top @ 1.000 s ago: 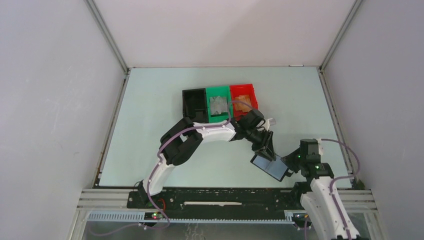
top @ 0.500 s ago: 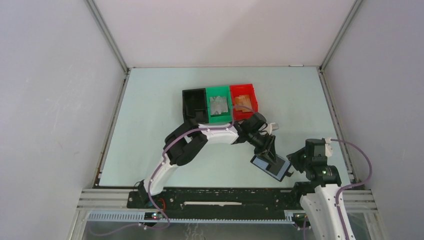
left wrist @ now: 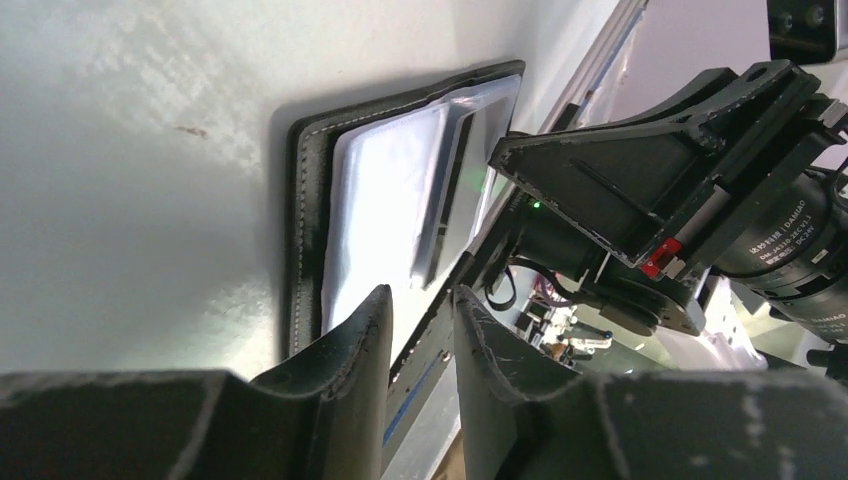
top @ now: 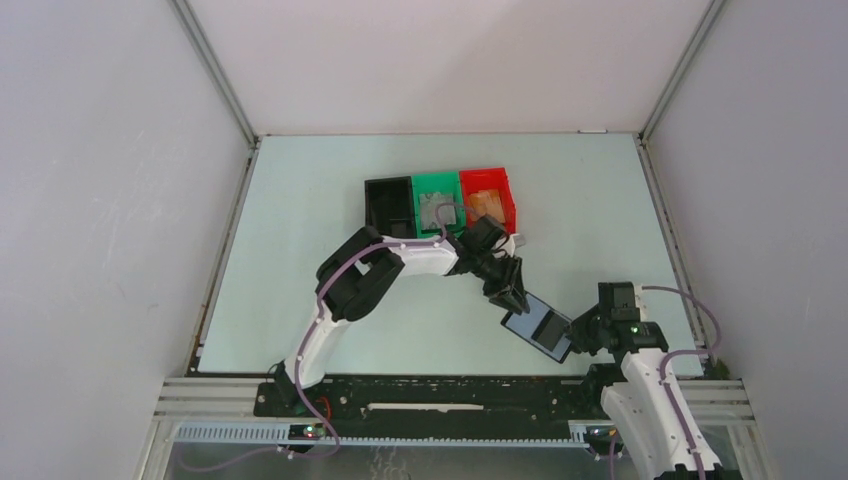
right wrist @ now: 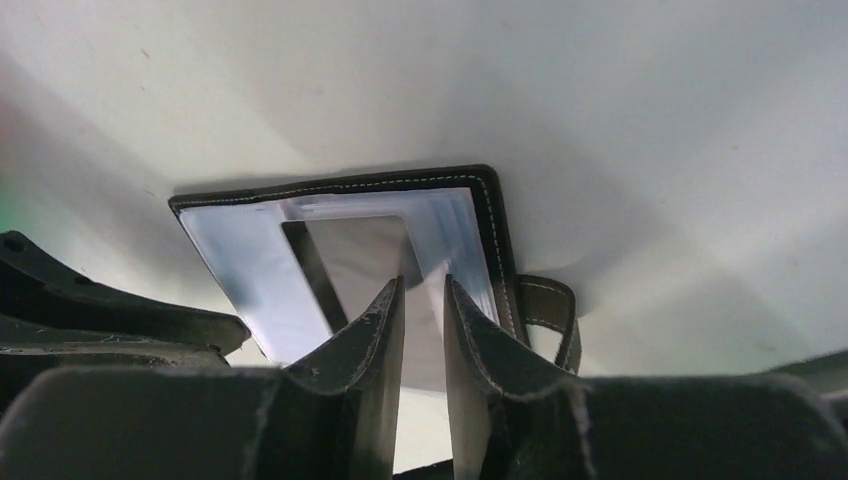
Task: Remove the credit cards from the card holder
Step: Remove the credit card from the card holder.
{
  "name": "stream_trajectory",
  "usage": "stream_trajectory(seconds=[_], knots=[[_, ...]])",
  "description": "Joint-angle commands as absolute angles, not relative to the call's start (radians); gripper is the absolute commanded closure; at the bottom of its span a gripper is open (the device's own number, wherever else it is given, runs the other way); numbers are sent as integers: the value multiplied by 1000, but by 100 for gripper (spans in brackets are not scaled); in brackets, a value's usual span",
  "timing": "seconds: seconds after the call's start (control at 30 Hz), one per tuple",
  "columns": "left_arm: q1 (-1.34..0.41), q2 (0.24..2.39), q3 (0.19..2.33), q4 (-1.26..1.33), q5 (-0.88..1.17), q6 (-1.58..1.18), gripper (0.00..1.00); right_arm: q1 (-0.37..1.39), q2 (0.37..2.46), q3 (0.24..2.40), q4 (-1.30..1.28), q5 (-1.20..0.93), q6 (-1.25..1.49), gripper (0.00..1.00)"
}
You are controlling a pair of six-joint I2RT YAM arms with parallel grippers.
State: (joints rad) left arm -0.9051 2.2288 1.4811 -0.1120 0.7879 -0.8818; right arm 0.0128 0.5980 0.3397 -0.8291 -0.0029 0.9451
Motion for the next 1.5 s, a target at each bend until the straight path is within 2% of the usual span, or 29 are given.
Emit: stream_trajectory(seconds=[0.0, 0.3, 0.77, 1.1, 1.47], knots=[[-906, 2158, 1446, -124, 765, -844, 66, 8, 633, 293, -672, -104, 923, 71], [-900, 2137, 1406, -113, 758, -844, 66, 8, 794, 260, -500, -183, 858, 71], [-907, 2181, 1461, -76, 789, -870, 68, 8, 730, 239, -526, -183, 842, 71], [-945, 2267, 1550, -131, 810, -851, 70, 8, 737, 239, -516, -196, 848, 71], [-947, 2279, 1573, -225, 743, -784, 69, 8, 717, 241, -534, -190, 851, 71]])
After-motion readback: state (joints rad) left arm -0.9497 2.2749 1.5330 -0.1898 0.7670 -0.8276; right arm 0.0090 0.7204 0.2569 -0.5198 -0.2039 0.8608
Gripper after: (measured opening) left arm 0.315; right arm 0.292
